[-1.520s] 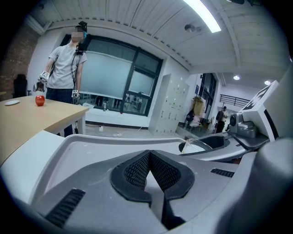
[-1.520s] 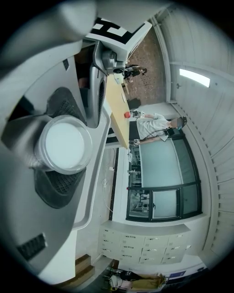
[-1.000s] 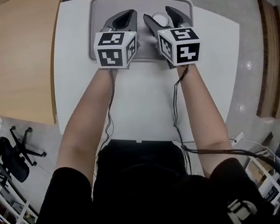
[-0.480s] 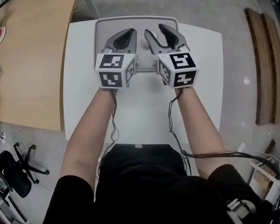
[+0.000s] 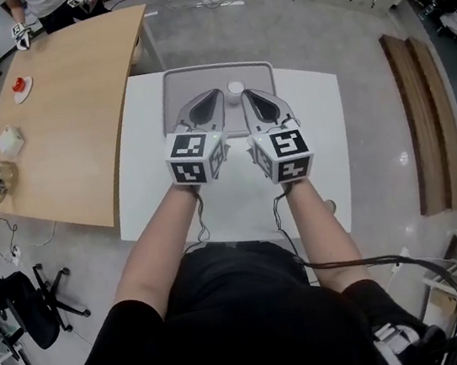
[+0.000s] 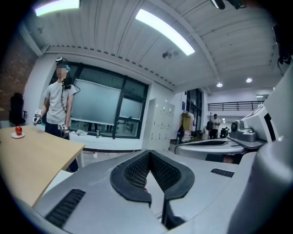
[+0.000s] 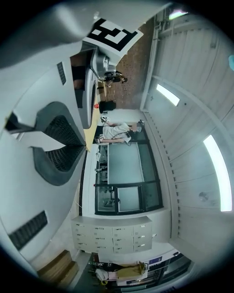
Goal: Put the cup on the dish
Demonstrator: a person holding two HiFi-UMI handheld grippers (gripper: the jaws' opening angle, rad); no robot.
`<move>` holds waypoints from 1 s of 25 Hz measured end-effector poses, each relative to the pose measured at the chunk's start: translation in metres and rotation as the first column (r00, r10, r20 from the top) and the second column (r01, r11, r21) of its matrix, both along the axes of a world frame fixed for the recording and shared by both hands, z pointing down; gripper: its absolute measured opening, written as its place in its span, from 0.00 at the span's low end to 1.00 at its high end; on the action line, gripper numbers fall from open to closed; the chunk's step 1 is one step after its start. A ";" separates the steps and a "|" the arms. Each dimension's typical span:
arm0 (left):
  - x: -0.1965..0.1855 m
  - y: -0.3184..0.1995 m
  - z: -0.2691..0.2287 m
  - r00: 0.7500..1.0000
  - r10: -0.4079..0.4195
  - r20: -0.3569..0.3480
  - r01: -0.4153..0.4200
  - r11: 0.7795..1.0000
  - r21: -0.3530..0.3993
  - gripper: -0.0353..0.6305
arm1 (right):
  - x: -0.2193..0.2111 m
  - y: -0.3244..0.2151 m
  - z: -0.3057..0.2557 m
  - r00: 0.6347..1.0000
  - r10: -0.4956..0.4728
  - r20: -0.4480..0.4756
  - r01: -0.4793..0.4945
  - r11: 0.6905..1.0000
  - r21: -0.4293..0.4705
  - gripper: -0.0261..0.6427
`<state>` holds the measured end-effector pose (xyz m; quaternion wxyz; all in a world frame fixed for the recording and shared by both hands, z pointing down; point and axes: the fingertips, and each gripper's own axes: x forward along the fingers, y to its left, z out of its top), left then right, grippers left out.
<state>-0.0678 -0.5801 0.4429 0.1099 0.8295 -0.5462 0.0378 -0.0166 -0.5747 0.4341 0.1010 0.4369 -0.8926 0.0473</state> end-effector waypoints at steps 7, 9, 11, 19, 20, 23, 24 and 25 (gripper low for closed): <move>0.017 0.057 -0.027 0.999 0.044 0.029 -0.045 0.998 0.036 0.06 | 0.015 0.053 -0.029 0.999 0.019 0.037 -0.020 1.000 0.014 0.06; 0.018 0.070 -0.030 0.997 0.061 0.040 -0.063 0.997 0.045 0.06 | 0.016 0.064 -0.034 0.999 0.025 0.047 -0.026 1.000 0.016 0.06; 0.022 0.082 -0.033 0.997 0.071 0.044 -0.074 0.996 0.052 0.06 | 0.018 0.074 -0.037 0.999 0.021 0.042 -0.022 1.000 0.021 0.06; 0.041 0.119 -0.053 0.996 0.089 0.004 -0.089 0.994 0.056 0.06 | 0.033 0.105 -0.049 0.999 0.013 0.039 -0.015 0.999 0.046 0.06; 0.042 0.123 -0.053 0.996 0.093 0.010 -0.094 0.994 0.057 0.06 | 0.034 0.108 -0.053 0.999 0.018 0.037 -0.019 0.999 0.048 0.06; 0.041 0.132 -0.051 0.994 0.102 0.035 -0.104 0.993 0.060 0.06 | 0.035 0.116 -0.062 0.999 0.024 0.035 -0.026 0.998 0.065 0.06; 0.040 0.134 -0.050 0.994 0.103 0.035 -0.105 0.992 0.065 0.06 | 0.036 0.119 -0.064 0.999 0.025 0.029 -0.027 0.997 0.069 0.06; 0.038 0.136 -0.049 0.994 0.103 0.034 -0.105 0.992 0.068 0.06 | 0.035 0.121 -0.065 0.999 0.024 0.022 -0.026 0.997 0.070 0.06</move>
